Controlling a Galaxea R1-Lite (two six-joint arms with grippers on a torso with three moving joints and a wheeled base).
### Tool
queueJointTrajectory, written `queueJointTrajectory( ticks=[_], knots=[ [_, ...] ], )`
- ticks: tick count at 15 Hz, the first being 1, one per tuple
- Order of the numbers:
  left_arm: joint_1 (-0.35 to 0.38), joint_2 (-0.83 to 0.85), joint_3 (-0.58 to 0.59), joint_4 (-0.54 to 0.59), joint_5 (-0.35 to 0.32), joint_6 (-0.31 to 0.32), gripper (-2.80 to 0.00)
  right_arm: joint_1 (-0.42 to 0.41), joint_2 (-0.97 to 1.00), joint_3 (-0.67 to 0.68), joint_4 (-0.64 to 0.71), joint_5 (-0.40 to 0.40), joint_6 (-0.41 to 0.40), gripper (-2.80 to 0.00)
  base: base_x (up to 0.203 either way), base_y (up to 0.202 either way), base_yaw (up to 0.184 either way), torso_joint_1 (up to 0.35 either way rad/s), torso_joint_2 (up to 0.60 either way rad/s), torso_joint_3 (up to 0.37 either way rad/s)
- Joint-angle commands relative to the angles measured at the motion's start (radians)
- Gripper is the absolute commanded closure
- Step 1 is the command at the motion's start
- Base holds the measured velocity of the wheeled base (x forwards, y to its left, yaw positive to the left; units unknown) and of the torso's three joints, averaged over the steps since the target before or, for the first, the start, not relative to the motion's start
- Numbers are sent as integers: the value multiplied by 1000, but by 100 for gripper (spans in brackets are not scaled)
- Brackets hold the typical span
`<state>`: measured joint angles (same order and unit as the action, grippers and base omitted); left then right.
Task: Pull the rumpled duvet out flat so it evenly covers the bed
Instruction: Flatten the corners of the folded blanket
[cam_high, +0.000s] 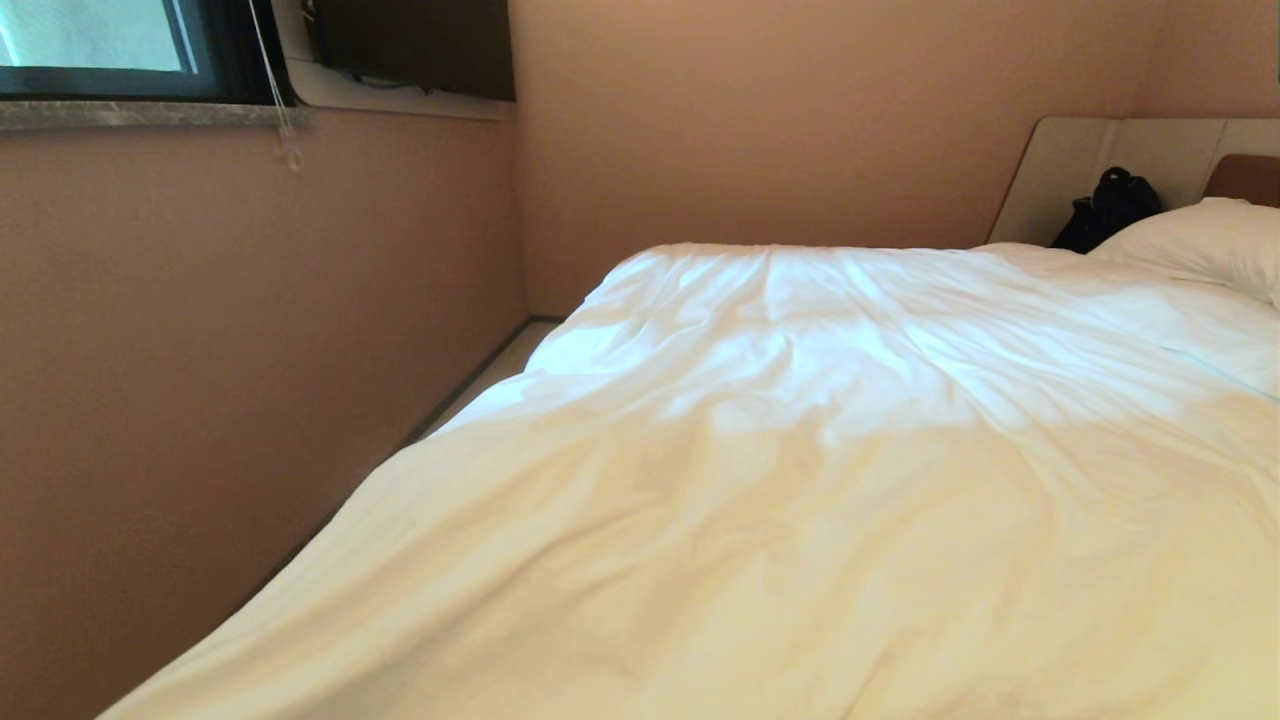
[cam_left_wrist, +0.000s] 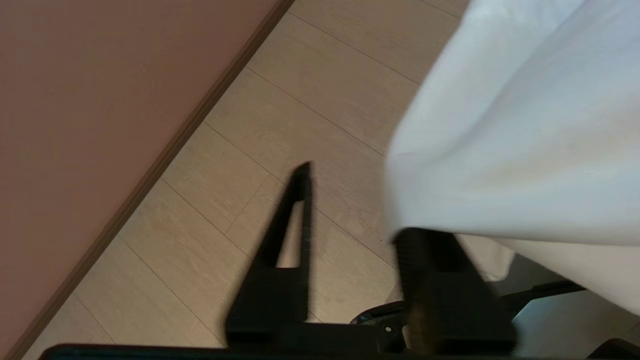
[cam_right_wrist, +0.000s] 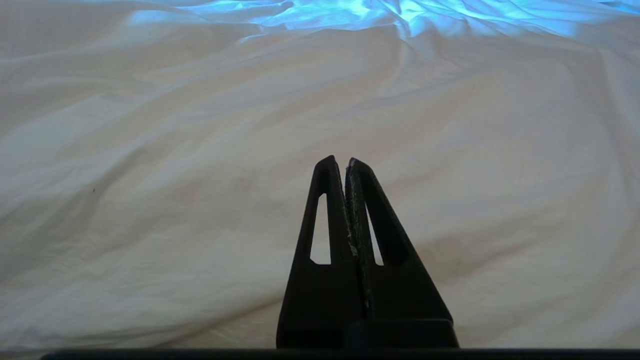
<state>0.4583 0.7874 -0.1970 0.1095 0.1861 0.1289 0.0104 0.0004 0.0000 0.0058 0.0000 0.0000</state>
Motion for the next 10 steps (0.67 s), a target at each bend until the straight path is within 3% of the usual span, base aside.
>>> queueJointTrajectory(
  ticks=[1, 6, 10],
  knots=[
    [0, 3, -1, 3, -2, 1, -280, 0, 1, 0, 0, 0, 0, 0, 0, 0, 0, 0, 0, 0],
    [0, -35, 2, 6, -1, 7, -280, 0, 1, 0, 0, 0, 0, 0, 0, 0, 0, 0, 0, 0],
    [1, -168, -31, -2, 3, -14, -280, 0, 1, 0, -1, 0, 0, 0, 0, 0, 0, 0, 0, 0]
  ],
)
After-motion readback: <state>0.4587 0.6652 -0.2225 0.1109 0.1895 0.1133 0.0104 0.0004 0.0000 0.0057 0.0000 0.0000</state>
